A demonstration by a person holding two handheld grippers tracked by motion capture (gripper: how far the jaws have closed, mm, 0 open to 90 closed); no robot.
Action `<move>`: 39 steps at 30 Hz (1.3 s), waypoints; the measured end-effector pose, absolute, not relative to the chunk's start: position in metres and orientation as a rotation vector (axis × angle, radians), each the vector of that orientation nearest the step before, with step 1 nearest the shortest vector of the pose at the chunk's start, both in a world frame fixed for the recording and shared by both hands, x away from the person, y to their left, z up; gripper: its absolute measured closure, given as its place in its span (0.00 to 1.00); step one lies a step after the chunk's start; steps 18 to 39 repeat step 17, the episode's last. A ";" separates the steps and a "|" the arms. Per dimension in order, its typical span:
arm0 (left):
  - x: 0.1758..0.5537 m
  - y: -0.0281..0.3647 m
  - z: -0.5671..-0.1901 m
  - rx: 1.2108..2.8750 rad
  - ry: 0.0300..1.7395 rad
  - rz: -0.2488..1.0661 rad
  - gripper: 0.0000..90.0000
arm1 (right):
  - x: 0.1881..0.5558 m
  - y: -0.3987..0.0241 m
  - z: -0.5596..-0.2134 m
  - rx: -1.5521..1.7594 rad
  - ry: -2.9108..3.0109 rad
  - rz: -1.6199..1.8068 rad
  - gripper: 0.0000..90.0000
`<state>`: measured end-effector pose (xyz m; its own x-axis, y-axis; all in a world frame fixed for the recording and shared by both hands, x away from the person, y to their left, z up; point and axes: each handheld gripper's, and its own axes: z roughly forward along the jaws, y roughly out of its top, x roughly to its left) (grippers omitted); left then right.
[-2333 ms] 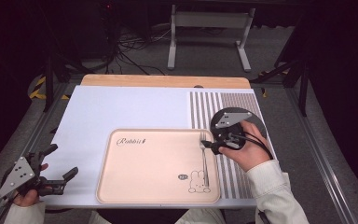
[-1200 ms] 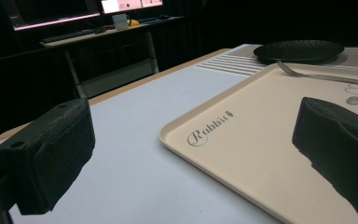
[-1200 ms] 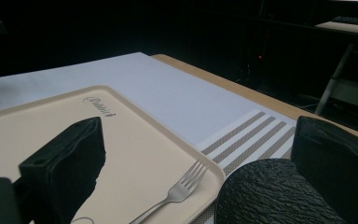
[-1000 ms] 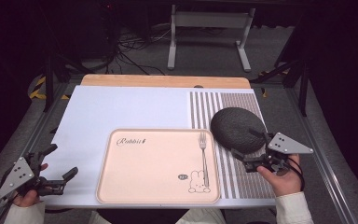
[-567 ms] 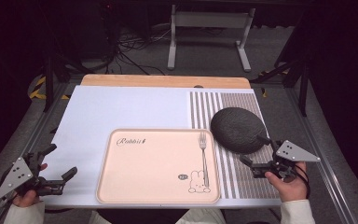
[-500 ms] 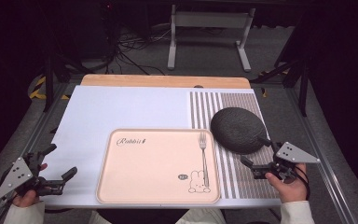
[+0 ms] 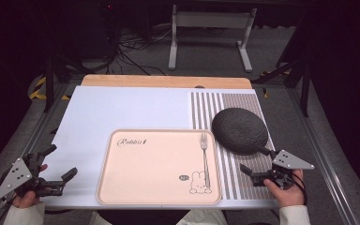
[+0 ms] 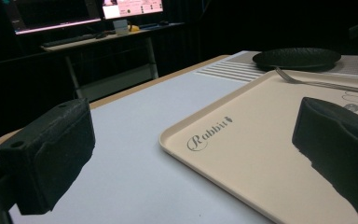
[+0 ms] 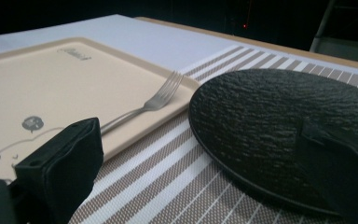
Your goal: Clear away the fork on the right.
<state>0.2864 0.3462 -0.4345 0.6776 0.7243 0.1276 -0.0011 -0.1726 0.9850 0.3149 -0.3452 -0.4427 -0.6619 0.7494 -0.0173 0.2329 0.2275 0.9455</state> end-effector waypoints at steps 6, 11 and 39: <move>0.286 0.346 -0.434 1.629 0.599 0.713 0.00 | 0.314 -0.347 -0.448 0.930 2.034 1.420 0.03; 0.286 0.347 -0.434 1.628 0.596 0.712 0.00 | 0.314 -0.347 -0.450 0.942 2.036 1.423 0.03; 0.286 0.347 -0.434 1.626 0.598 0.712 0.00 | 0.315 -0.346 -0.450 0.931 2.033 1.459 0.04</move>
